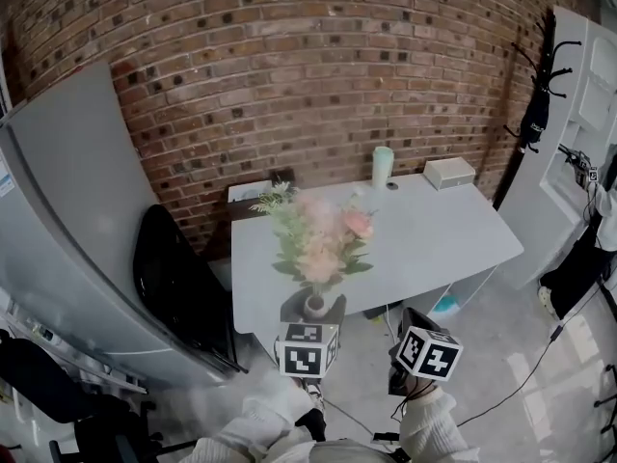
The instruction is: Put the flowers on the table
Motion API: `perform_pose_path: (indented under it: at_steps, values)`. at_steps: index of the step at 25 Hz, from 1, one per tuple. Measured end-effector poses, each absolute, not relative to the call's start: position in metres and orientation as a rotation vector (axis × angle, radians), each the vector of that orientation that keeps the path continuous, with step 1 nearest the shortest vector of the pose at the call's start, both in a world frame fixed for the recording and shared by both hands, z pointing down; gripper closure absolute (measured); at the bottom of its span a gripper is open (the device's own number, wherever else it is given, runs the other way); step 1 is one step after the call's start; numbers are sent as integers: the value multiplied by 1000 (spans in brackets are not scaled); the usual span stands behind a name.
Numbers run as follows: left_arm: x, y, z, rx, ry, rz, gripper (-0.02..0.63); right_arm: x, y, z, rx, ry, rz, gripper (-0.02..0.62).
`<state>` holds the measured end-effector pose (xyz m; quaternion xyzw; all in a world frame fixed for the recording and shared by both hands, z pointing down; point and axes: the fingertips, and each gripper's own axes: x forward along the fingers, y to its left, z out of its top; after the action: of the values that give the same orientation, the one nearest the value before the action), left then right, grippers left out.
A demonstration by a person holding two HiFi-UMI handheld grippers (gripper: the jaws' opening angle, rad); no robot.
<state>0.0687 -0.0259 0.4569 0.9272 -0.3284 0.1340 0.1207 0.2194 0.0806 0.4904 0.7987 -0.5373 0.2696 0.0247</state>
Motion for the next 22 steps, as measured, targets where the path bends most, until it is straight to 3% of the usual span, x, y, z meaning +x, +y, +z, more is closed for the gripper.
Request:
perform_pose_path:
  at_steps: [22]
  values:
    - [126,-240,456,2698,-910,353,337,263,-128,475,2431,-1638,792,572]
